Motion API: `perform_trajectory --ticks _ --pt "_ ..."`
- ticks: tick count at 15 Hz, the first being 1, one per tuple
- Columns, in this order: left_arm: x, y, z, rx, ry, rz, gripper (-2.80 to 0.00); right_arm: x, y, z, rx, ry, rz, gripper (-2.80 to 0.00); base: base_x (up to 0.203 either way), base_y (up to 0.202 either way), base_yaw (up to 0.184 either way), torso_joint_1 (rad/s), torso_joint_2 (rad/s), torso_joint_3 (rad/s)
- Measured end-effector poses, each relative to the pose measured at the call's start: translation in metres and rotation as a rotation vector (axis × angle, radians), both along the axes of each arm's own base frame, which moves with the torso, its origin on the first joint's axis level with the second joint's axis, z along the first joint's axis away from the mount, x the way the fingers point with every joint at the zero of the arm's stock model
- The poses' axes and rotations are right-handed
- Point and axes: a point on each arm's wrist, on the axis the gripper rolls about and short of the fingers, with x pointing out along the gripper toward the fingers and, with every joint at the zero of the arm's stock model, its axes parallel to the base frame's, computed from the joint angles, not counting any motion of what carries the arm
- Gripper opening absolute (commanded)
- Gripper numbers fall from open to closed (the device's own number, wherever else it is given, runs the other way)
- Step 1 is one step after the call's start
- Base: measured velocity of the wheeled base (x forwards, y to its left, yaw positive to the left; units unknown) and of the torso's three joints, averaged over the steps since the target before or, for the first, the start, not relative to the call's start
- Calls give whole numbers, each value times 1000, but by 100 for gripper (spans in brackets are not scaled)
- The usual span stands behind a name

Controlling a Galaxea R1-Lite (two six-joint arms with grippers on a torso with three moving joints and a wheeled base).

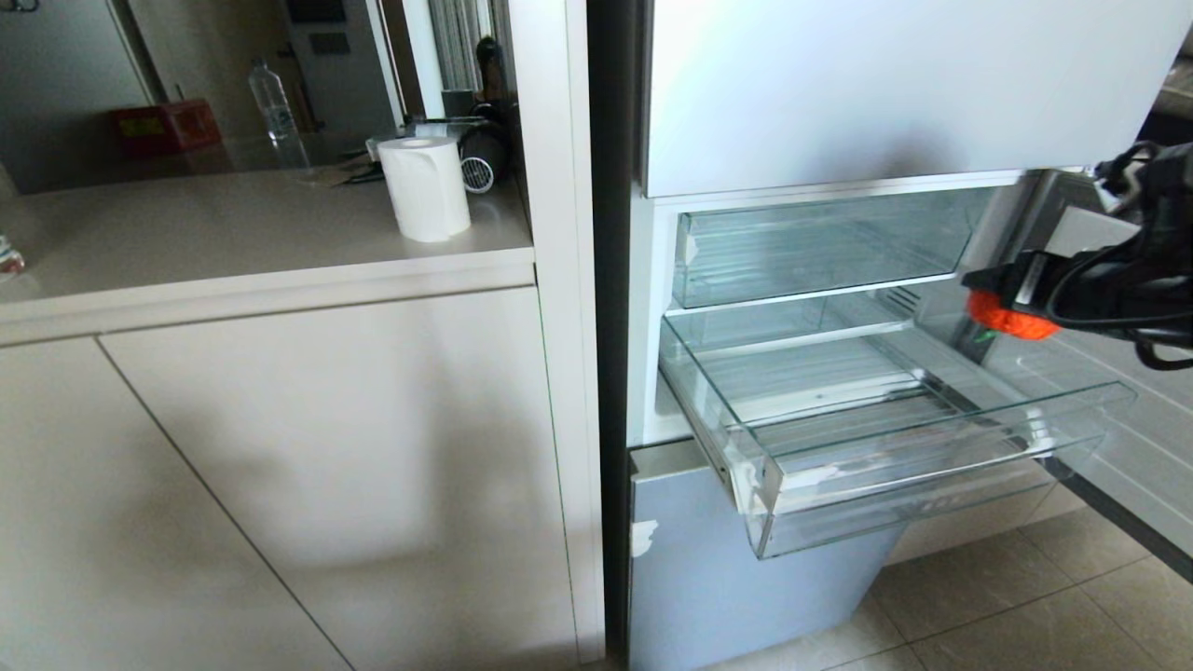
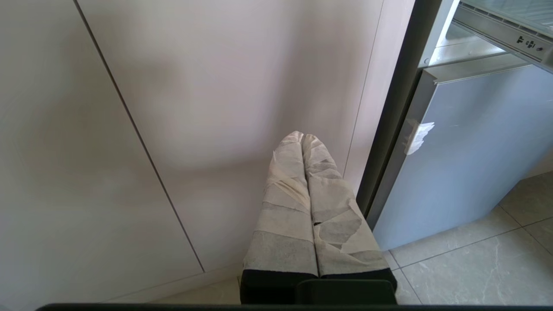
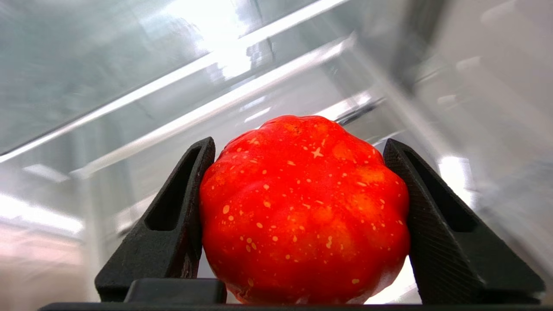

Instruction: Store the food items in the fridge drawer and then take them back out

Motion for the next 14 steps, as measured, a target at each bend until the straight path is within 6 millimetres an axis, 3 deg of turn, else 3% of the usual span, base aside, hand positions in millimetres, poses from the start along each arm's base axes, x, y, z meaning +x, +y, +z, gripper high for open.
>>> perform_trajectory --ticks 4,7,9,14 --pt "0 0 0 0 0 0 -280 -111 6 35 -97 -160 13 -280 0 0 0 0 0 0" --pt "0 0 0 0 0 0 -280 -173 6 28 -190 -217 -7 -280 0 0 0 0 0 0" --pt "0 0 0 0 0 0 -280 -193 5 26 -210 -246 -26 -280 0 0 0 0 0 0" --pt "0 0 0 0 0 0 -280 -204 6 23 -212 -266 -29 -280 0 0 -45 3 3 0"
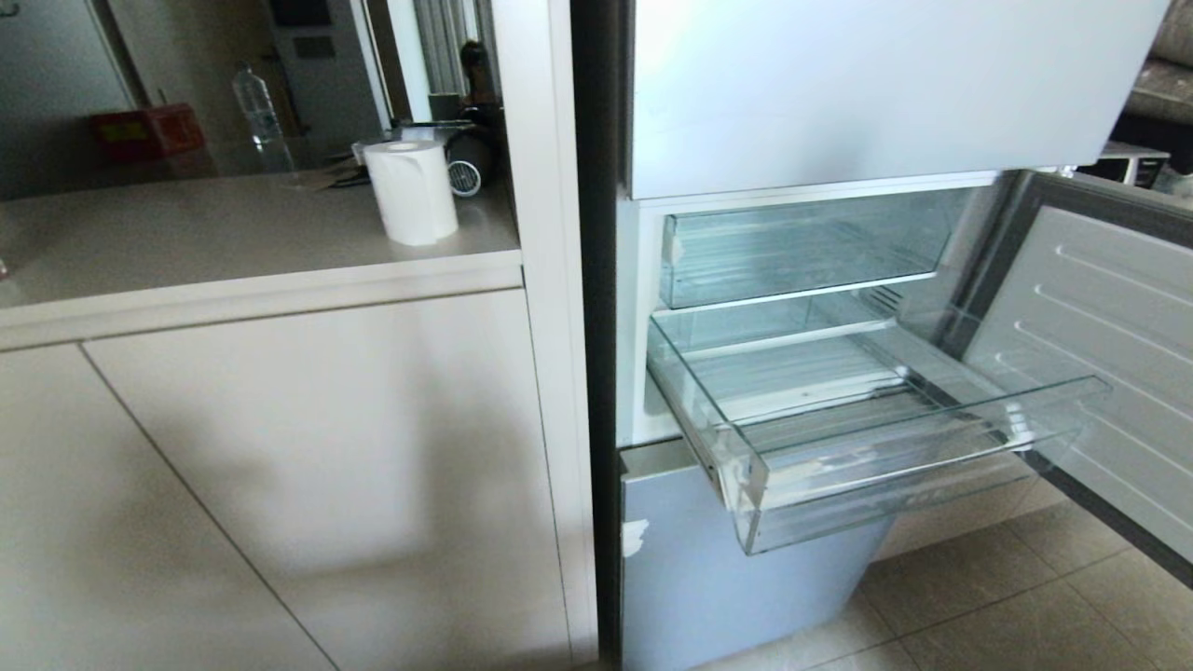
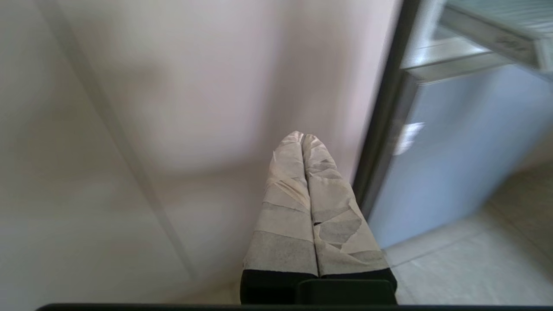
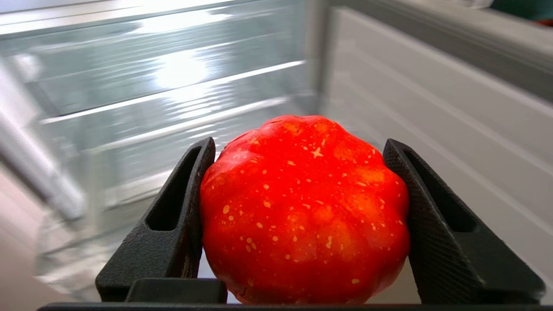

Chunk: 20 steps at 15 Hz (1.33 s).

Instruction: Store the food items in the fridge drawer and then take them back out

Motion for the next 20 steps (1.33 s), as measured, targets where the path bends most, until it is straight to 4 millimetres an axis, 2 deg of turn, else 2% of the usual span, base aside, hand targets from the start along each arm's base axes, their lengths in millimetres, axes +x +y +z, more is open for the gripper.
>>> perform_trajectory --ticks 8,12,16,20 --pt "0 0 0 0 -1 1 -280 -7 0 -9 12 6 -14 -280 -1 7 -176 1 2 3" --pt "0 0 0 0 0 0 -280 -12 -9 -19 33 21 -122 -280 -2 5 -92 2 2 0" --pt "0 0 0 0 0 1 -280 -5 -34 -31 182 44 -337 -280 0 0 0 0 0 0" --pt "0 0 0 0 0 0 -280 18 -73 -56 353 77 -458 -280 0 0 0 0 0 0"
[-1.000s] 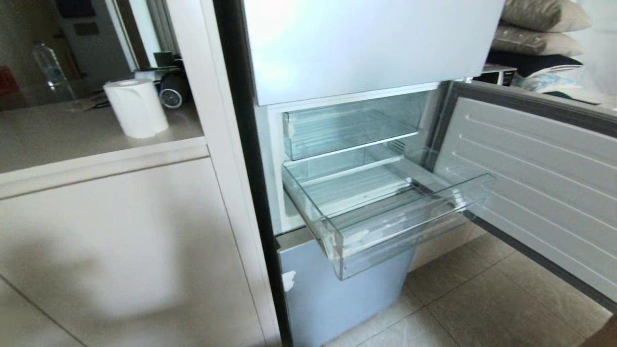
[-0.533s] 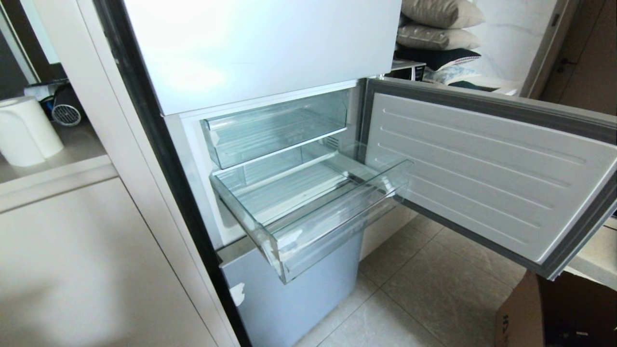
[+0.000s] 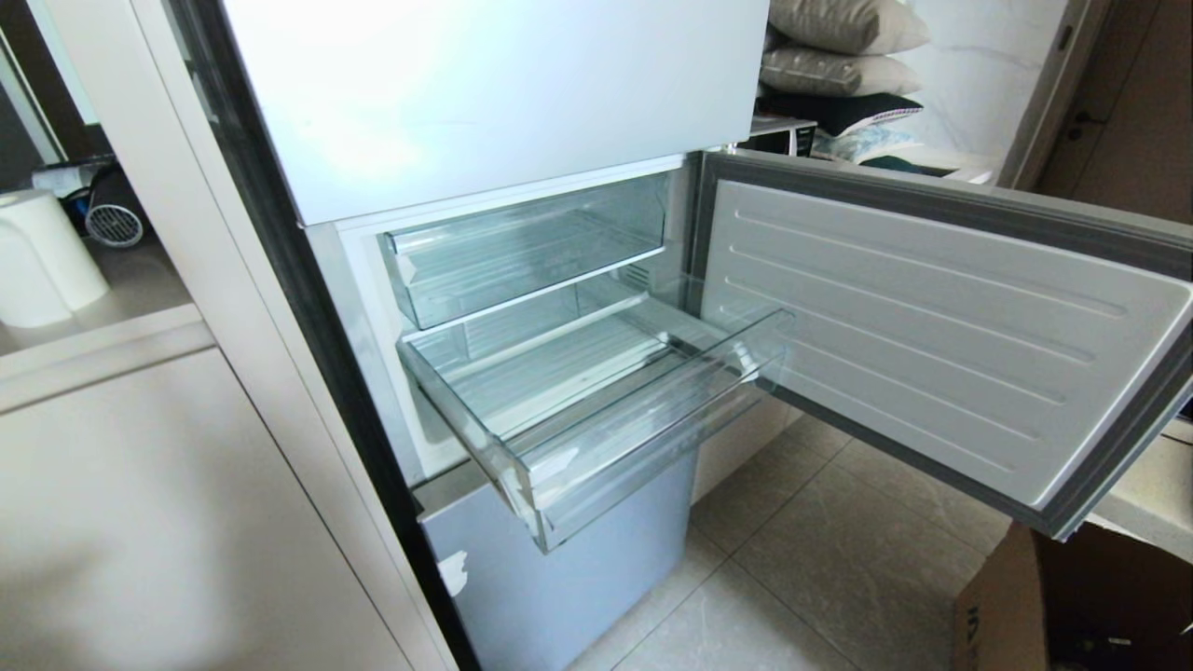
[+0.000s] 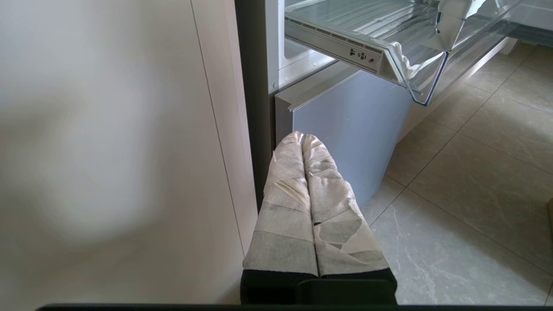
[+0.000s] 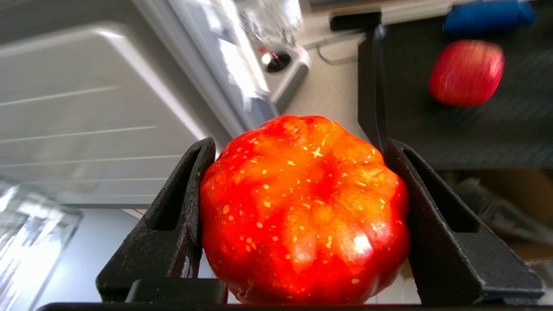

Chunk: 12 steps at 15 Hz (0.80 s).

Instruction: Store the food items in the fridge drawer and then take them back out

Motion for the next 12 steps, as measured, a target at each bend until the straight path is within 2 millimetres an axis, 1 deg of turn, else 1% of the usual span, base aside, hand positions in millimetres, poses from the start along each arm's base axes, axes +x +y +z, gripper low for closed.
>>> perform_trajectory --ticks 3,7,10,12 --pt "0 0 0 0 0 0 -280 14 -33 -27 35 44 -13 -280 0 0 0 0 0 0" --pt "0 0 0 0 0 0 -280 24 -89 -64 77 100 -27 -280 0 0 0 0 0 0" --pt "0 0 0 0 0 0 -280 29 -128 -92 72 119 -63 -280 0 0 0 0 0 0" --pt "0 0 0 0 0 0 -280 27 -154 -105 50 101 -78 -280 0 0 0 0 0 0"
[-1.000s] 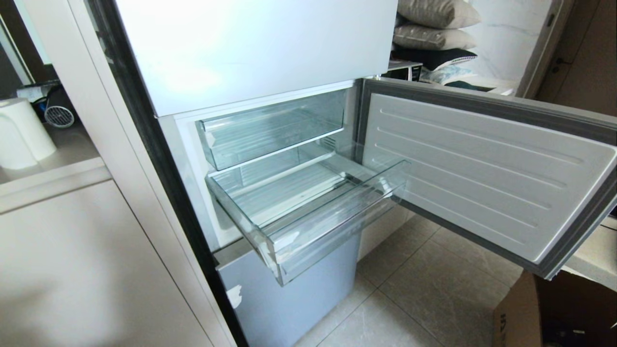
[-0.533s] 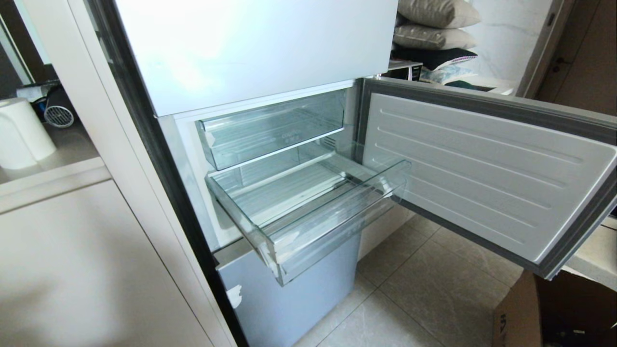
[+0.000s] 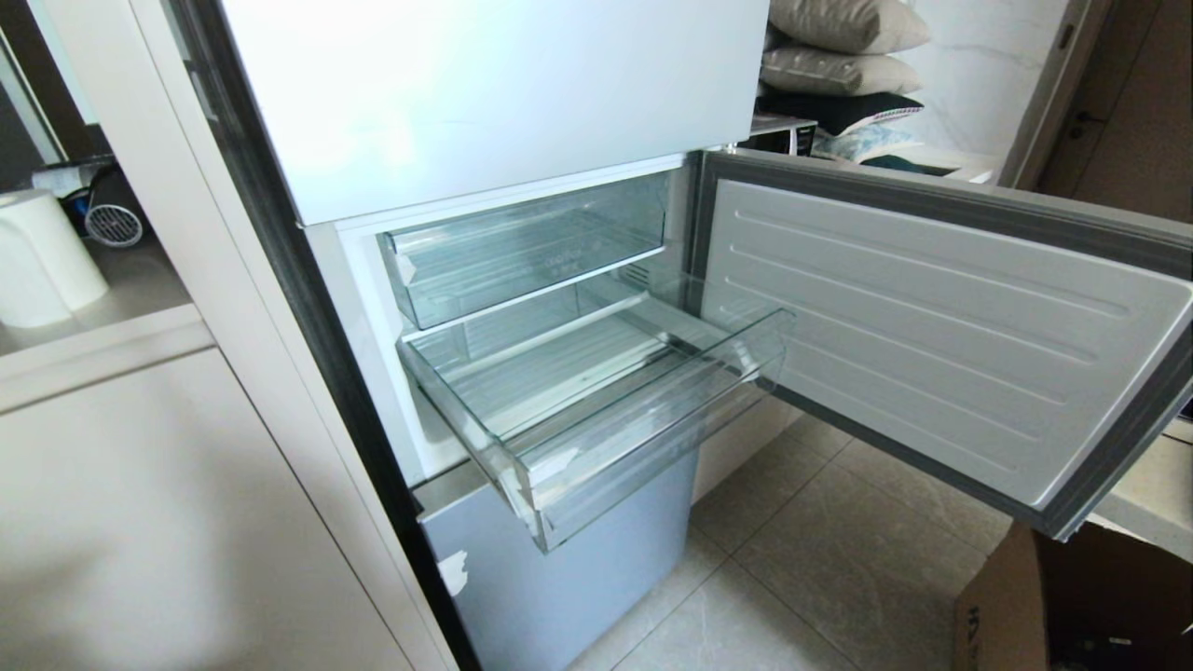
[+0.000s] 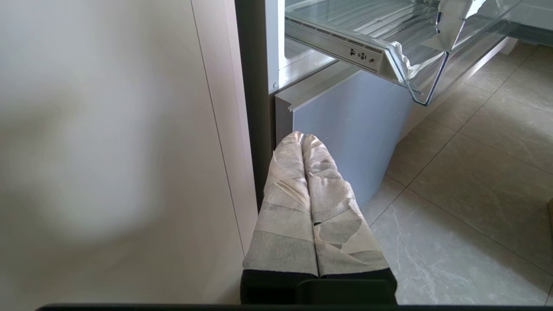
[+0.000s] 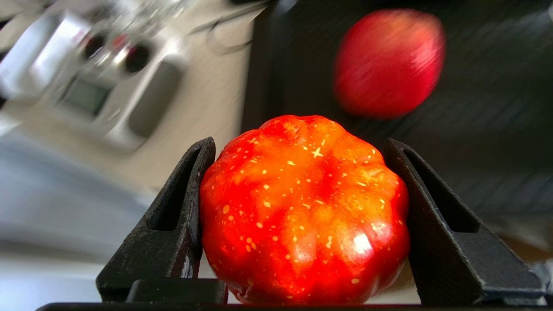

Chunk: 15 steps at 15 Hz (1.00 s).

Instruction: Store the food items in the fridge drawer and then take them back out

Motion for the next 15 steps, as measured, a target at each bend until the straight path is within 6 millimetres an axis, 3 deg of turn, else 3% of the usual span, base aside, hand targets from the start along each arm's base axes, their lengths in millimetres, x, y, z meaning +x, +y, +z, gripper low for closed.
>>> perform_trajectory --ticks 5,8,13,14,15 --pt "0 0 0 0 0 0 -280 -2 -57 -25 2 20 -30 -280 0 0 0 0 0 0" --pt "0 0 0 0 0 0 -280 3 -71 -43 52 -1 80 -280 0 0 0 0 0 0" --pt "0 0 0 0 0 0 -280 16 -93 -59 67 -6 96 -280 0 0 0 0 0 0" --pt "0 0 0 0 0 0 -280 18 -98 -61 65 -7 94 0 0 0 0 0 0 0" --pt "0 0 0 0 0 0 -280 21 -100 -63 64 -6 96 0 0 0 0 0 0 0"
